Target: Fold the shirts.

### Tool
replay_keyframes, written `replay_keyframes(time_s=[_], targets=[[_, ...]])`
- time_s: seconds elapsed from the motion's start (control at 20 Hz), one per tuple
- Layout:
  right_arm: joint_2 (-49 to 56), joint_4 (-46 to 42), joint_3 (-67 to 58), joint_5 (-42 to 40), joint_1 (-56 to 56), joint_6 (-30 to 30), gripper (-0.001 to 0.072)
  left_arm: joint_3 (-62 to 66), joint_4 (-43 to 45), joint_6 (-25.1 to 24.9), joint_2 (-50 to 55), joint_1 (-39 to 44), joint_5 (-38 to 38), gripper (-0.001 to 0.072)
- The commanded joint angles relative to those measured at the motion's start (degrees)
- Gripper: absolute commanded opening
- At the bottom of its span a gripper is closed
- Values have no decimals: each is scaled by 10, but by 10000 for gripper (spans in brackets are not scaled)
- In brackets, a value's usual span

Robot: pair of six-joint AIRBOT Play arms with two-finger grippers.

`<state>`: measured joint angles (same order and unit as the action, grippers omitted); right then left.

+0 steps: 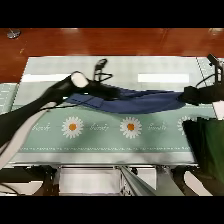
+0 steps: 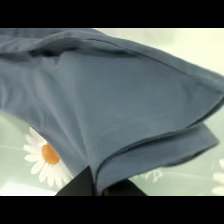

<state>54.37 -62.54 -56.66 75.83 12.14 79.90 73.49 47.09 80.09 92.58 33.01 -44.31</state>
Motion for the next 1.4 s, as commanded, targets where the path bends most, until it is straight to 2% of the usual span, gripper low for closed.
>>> replay_keyframes(time_s=[0.0, 0.15, 0.4, 0.55, 0.7, 0.9, 1.0, 1.2, 1.35], targets=[[-92, -1, 29, 17, 0, 24, 24, 89, -1, 58, 98, 69, 2, 19], [-118, 0, 29, 27, 0, 39, 24, 134, -14, 68, 145, 118, -11, 19], [-118, 10, 29, 27, -9, 38, 25, 171, -21, 55, 173, 175, -83, 20], [-118, 7, 29, 21, -33, 39, 25, 201, -17, 30, 161, 142, -149, 20], [-93, 7, -6, 20, -61, 45, 25, 211, 6, 30, 113, 49, -194, 20], [14, 7, -130, 20, -129, 59, 25, 199, 10, 8, 2, -104, -246, 20], [89, 7, -208, 20, -179, 70, 25, 151, 10, -13, -87, -164, -249, 20], [257, 7, -365, 0, -292, 85, 25, -52, 10, -47, -319, -228, -225, 20], [381, 7, -475, -25, -361, 106, 25, -217, 11, -30, -470, -231, -173, 20]])
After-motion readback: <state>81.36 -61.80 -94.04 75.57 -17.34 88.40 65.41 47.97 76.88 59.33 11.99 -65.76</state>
